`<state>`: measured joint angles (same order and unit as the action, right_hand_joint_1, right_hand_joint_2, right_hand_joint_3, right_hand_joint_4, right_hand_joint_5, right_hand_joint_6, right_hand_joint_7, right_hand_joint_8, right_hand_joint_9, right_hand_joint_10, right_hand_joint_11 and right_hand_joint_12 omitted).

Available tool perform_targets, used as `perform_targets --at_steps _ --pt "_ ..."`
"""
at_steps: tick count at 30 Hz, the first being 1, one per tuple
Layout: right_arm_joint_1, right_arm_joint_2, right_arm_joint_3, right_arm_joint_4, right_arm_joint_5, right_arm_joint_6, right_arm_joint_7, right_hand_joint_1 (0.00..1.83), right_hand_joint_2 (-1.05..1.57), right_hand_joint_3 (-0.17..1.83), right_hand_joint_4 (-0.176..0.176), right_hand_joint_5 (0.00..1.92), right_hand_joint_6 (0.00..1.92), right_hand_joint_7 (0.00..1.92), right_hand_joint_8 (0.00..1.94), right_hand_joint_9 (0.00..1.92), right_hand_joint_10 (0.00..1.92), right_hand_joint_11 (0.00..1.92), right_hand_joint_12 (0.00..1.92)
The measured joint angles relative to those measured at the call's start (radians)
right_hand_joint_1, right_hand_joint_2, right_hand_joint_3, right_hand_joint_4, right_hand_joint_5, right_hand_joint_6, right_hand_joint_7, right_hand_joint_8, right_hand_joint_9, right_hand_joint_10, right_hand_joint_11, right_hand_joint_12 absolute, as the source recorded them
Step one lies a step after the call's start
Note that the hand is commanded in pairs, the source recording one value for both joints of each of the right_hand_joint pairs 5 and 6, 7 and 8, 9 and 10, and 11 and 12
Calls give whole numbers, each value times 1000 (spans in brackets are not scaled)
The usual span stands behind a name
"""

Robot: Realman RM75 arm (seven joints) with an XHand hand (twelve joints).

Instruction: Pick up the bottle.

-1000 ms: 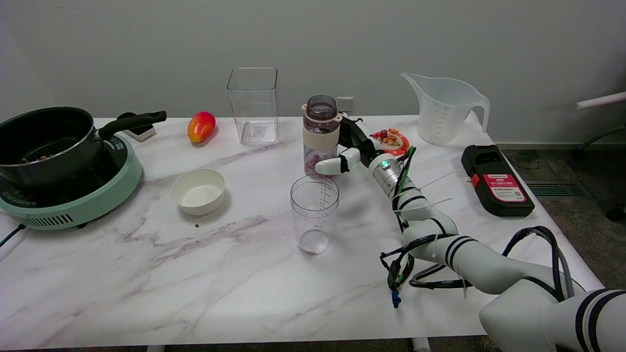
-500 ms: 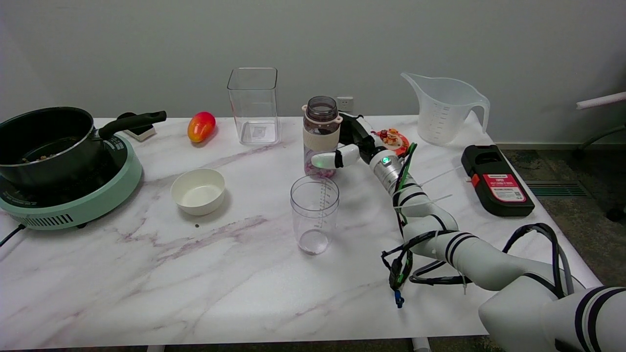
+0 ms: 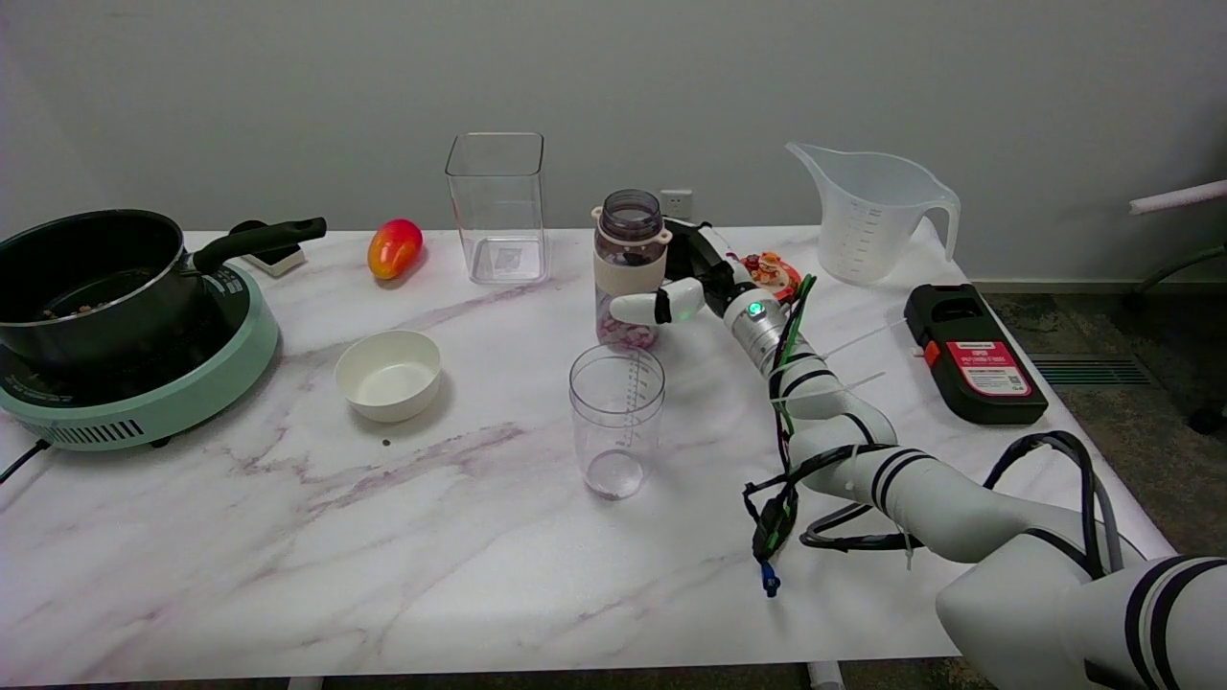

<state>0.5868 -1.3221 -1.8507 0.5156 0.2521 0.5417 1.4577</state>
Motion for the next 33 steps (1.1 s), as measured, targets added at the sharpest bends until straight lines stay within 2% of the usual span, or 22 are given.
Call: perform_targets --at_steps 3,10,12,22,33 --pt "2 0 0 0 1 -5 0 1334 44 628 0 818 818 1200 1200 1098 1098 811 811" --pt "7 1 1 -2 2 -19 1 1324 274 697 0 1131 1131 1366 1366 1242 1242 984 984" --pt "7 1 2 -2 2 -22 1 1321 443 672 0 1251 1251 1431 1431 1303 1303 1063 1063" --pt "10 2 2 -2 4 -32 3 1259 1147 415 0 1531 1531 1619 1619 1437 1437 1222 1222" --pt "10 9 2 47 2 -35 15 1233 1369 368 0 1737 1737 1730 1730 1472 1472 1276 1276"
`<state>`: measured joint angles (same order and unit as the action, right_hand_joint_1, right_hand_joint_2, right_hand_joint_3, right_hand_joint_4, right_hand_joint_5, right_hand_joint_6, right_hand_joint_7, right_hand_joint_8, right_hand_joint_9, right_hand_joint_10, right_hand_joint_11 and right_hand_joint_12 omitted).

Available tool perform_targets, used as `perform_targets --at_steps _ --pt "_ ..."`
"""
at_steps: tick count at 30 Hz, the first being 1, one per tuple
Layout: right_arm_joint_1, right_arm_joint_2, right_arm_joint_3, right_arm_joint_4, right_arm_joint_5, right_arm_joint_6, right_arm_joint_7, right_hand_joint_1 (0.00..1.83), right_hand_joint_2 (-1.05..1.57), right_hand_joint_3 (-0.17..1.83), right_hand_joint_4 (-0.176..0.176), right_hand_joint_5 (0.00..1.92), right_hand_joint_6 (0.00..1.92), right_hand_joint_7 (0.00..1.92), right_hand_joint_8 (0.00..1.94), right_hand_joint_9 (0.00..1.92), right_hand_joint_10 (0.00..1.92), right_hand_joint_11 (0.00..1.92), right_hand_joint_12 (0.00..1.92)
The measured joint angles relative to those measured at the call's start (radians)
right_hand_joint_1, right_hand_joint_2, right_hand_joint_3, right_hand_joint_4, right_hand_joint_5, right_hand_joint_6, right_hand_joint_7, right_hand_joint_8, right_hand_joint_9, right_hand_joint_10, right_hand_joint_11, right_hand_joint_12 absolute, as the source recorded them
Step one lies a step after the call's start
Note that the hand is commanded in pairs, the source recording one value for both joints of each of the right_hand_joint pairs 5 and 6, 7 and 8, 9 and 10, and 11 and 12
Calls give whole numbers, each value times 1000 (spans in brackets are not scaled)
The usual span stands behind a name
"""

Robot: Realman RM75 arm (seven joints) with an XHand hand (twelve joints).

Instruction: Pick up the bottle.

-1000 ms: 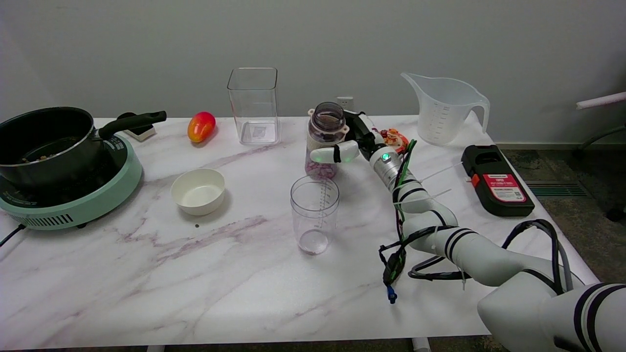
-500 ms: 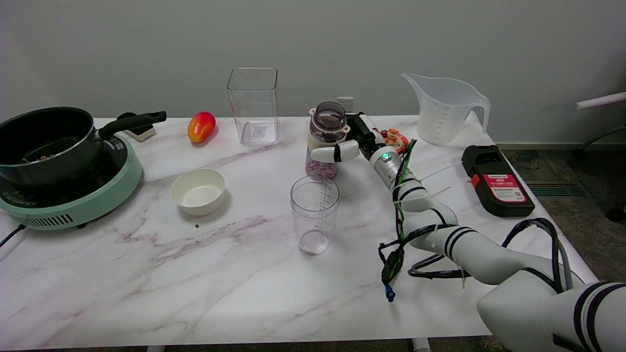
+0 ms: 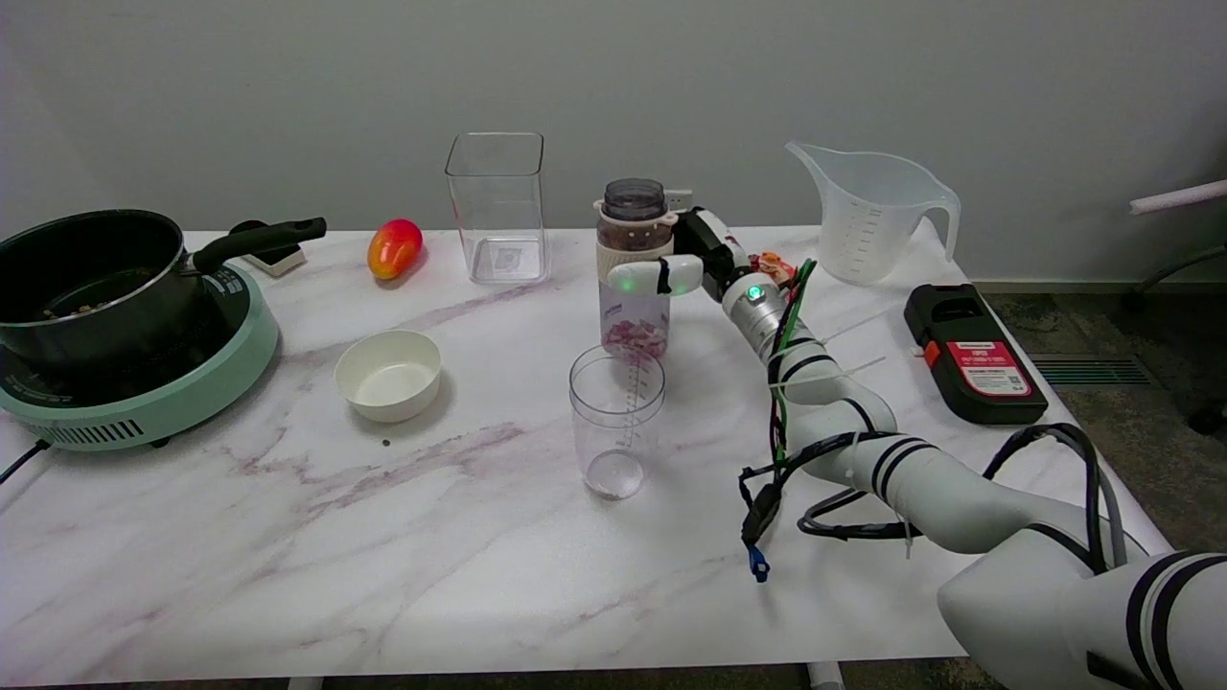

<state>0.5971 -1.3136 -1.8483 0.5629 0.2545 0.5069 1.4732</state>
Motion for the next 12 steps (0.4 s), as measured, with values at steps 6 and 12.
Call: perform_targets --at_steps 6,12 --pt "0 9 1 49 0 2 8 1214 1434 337 0 1774 1774 1750 1750 1485 1485 1292 1292" --pt "-4 19 10 86 2 11 13 1169 1542 293 0 1839 1839 1799 1799 1510 1510 1316 1316"
